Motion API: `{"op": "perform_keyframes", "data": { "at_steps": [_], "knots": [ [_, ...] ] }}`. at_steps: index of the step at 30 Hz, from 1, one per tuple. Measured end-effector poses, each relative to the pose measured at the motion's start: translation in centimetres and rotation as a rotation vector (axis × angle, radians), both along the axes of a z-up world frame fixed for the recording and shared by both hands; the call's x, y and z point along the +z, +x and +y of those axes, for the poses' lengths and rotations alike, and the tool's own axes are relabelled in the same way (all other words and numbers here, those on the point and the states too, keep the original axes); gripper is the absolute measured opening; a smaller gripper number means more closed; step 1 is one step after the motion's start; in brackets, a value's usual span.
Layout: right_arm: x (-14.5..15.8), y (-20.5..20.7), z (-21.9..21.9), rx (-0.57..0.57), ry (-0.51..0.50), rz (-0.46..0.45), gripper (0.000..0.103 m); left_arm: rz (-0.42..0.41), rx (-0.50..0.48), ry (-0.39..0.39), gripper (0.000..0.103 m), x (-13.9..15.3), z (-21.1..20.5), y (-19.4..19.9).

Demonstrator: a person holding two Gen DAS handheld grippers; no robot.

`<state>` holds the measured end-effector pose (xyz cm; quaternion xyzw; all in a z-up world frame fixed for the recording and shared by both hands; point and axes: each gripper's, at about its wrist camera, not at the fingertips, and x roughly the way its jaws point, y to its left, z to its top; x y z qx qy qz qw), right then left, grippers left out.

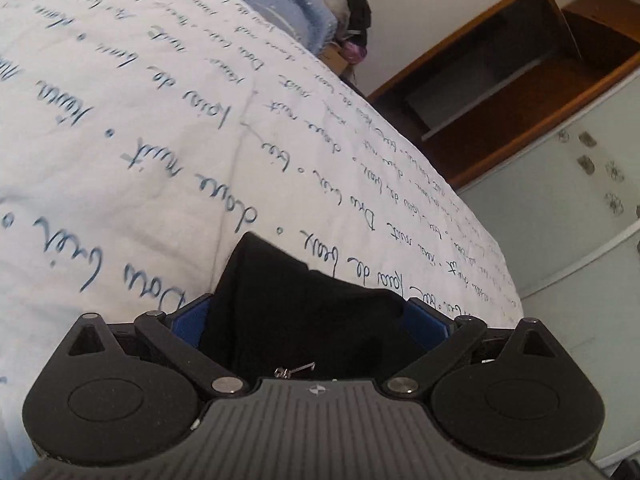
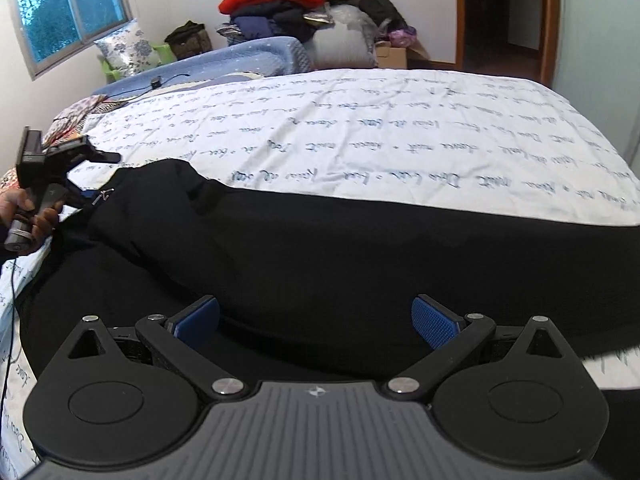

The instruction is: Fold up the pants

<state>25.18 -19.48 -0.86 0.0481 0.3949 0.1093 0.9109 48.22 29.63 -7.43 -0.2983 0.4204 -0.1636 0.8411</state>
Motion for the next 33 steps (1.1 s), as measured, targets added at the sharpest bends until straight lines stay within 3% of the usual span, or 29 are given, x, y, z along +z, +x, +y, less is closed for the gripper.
{"op": "perform_keyframes", "data": {
  "at_steps": [1,3,4,5,9,11,13,17,19,21,25,30,31,33],
  "knots": [
    [0.0,0.3,0.1,0.003,-0.001,0.003,0.103,-0.001,-0.006,0.011,0.095,0.1,-0.2,0.2],
    [-0.2,0.7,0.3,0.009,0.002,0.001,0.103,-0.011,-0.004,0.081,0.071,0.2,-0.9,0.6],
    [-0.2,0.8,0.4,0.012,0.005,-0.006,0.103,-0.004,-0.001,0.142,0.040,0.1,-1.2,1.0],
    [-0.1,0.8,0.3,0.011,0.010,-0.020,0.103,0.003,0.006,0.211,0.019,0.1,-1.5,1.1],
    [1.0,0.9,-0.4,-0.002,0.051,-0.141,0.103,-0.047,-0.030,0.321,0.015,0.9,-2.5,0.4],
    [1.7,1.2,-1.1,-0.010,0.088,-0.238,0.103,-0.140,-0.028,0.412,0.011,2.3,-3.6,-1.1],
    [1.5,3.1,-2.3,-0.040,0.125,-0.207,0.103,-0.270,-0.029,0.482,0.009,4.2,-5.0,-2.9],
    [0.8,8.1,-5.2,-0.030,0.325,-0.172,0.103,-0.413,-0.051,0.422,0.009,7.5,-5.2,-6.5],
    [1.0,10.0,-4.4,0.078,0.242,-0.197,0.103,-0.483,-0.055,0.394,0.009,9.2,-4.8,-8.5],
    [0.5,11.7,-2.9,0.258,0.120,-0.198,0.103,-0.548,-0.061,0.356,0.009,10.8,-4.5,-10.4],
    [-1.8,15.0,-0.7,0.397,-0.034,-0.066,0.103,-0.639,-0.081,0.280,0.009,12.7,-4.2,-13.6],
    [-3.5,17.7,1.1,0.548,-0.069,0.003,0.102,-0.682,-0.095,0.228,0.009,13.0,-3.3,-15.3],
    [-3.9,18.3,1.3,0.566,-0.075,0.021,0.097,-0.685,-0.097,0.225,0.009,12.8,-3.1,-15.4],
    [-4.7,19.8,1.5,0.617,-0.028,0.094,0.064,-0.694,-0.093,0.218,0.009,12.6,-3.0,-15.6]
  ]
}}
